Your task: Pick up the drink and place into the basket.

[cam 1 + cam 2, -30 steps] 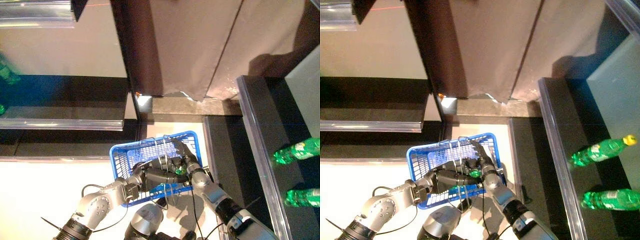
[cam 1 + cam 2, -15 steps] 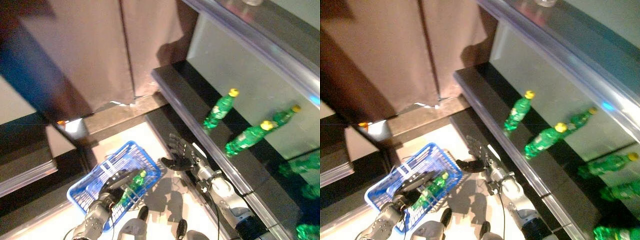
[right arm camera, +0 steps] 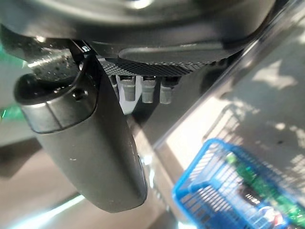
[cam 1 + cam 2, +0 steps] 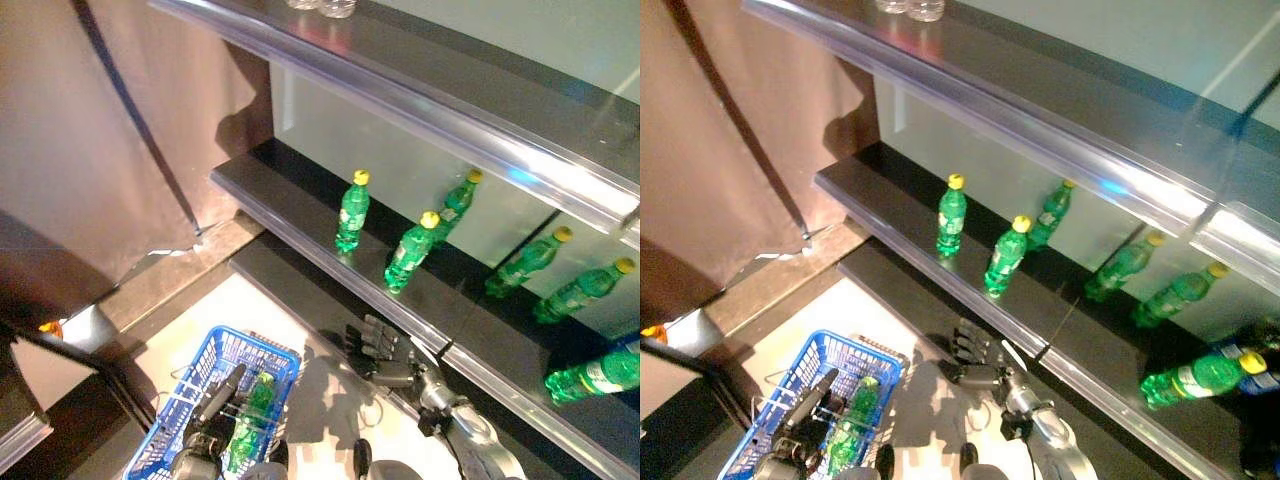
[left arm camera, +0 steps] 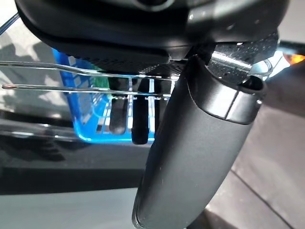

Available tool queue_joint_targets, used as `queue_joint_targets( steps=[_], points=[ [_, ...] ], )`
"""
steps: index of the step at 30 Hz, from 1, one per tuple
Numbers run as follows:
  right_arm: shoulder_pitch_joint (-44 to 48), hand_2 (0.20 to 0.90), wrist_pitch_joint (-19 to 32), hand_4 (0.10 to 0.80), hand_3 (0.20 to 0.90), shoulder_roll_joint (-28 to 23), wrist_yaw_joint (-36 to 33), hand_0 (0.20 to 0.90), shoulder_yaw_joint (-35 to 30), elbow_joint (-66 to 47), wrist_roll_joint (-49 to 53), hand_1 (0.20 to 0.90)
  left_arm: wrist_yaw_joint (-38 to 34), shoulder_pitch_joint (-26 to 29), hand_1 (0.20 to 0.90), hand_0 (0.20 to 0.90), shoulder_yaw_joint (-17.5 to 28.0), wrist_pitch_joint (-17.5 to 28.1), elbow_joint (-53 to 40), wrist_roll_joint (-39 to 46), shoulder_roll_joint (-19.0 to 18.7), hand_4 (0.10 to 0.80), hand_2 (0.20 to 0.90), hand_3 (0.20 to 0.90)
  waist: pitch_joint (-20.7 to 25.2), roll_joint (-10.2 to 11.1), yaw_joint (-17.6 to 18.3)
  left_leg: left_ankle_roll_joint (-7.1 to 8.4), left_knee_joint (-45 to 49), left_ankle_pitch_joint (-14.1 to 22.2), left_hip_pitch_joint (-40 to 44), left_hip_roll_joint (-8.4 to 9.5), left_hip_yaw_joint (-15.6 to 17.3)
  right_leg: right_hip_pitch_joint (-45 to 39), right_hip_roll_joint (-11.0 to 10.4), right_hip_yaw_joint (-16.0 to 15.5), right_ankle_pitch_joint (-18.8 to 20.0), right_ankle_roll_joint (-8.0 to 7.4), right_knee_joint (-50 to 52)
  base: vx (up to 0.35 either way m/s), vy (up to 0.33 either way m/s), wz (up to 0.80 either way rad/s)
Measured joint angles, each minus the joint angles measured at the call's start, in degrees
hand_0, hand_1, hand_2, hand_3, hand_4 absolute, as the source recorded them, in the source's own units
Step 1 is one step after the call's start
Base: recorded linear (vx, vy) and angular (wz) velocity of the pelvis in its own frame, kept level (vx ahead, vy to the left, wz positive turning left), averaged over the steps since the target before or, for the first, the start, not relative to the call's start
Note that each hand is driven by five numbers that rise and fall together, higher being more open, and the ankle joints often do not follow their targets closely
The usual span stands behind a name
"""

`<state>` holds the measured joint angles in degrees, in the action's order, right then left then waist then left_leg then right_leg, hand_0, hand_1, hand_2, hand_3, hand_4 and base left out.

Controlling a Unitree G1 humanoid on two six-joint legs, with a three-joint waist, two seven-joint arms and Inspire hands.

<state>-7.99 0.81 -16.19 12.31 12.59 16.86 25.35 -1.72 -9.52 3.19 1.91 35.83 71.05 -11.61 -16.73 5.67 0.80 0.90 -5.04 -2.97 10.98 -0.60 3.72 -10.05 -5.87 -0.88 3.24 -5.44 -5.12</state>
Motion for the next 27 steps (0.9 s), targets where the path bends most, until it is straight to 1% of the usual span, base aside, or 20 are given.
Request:
queue_joint_targets(
  steps=[3,6,12,17,19,23,27],
  points=[
    [-0.01,0.900,-0.42,0.800,0.900,0.12,-0.05,0.900,-0.07,2.40,-0.07,0.900,0.05,0.00,0.300,0.300,-0.03,0.01,0.28,0.02,0.02,0.100,0.300,0.200,0.43,-0.14,1.27,0.23,0.08,0.04,0.14,-0.38,0.51,0.20,0.47,0.51,0.16,0.22,0.00,0.005,-0.024,-0.12],
    [0.06,0.900,-1.17,0.800,0.900,0.32,-0.53,0.900,-0.17,7.12,-0.65,0.900,0.86,0.02,0.300,0.300,-0.01,0.44,1.37,0.45,0.64,0.100,0.300,0.200,1.20,-0.87,1.43,0.49,0.09,0.23,0.98,-0.73,1.77,0.03,0.86,1.68,0.25,0.38,0.00,0.024,-0.021,-0.19],
    [0.00,0.900,-2.35,0.800,0.900,1.01,-2.24,0.900,-2.41,16.42,-1.49,0.900,2.51,0.01,0.300,0.300,0.74,1.52,1.95,1.24,1.81,0.100,0.300,0.200,2.52,-1.99,1.37,0.70,0.00,0.38,1.17,-1.06,2.12,0.20,1.26,2.44,0.21,0.46,0.00,0.023,-0.009,-0.07],
    [0.70,0.900,-2.41,0.800,0.900,1.70,-4.12,0.900,-5.15,28.99,-1.44,0.900,4.94,0.14,0.300,0.300,1.83,1.60,6.57,2.58,2.19,0.100,0.300,0.200,5.06,-3.22,1.24,0.89,-0.20,0.73,1.47,-1.23,2.28,0.10,1.44,2.79,-0.04,0.71,-0.02,0.007,0.002,-0.04],
    [1.21,0.900,-2.11,0.800,0.900,2.03,-4.35,0.900,-5.87,34.18,-1.38,0.900,5.16,0.14,0.300,0.300,2.02,1.60,7.70,2.62,2.24,0.100,0.300,0.200,5.60,-3.45,1.00,0.95,-0.21,0.81,1.48,-1.36,2.28,0.09,1.55,2.78,-0.13,0.79,-0.02,0.000,0.000,0.00],
    [3.08,0.900,-2.13,0.800,0.900,3.31,-6.15,0.900,-9.59,45.39,-0.75,0.900,6.65,0.13,0.300,0.300,2.25,1.83,9.85,2.72,2.23,0.100,0.300,0.200,6.02,-3.64,0.77,1.05,-0.23,0.95,1.57,-1.60,2.25,-0.03,1.71,2.75,-0.22,0.98,-0.02,0.000,0.000,0.00],
    [3.32,0.900,-1.89,0.800,0.900,3.29,-7.41,0.900,-9.96,47.33,-4.39,0.900,7.01,0.13,0.300,0.300,2.28,1.91,11.04,3.46,2.10,0.100,0.300,0.200,6.19,-3.81,0.34,0.89,-0.25,1.17,1.88,-1.81,2.19,-0.36,1.66,2.72,-0.35,1.33,-0.03,0.000,0.000,0.00]
  ],
)
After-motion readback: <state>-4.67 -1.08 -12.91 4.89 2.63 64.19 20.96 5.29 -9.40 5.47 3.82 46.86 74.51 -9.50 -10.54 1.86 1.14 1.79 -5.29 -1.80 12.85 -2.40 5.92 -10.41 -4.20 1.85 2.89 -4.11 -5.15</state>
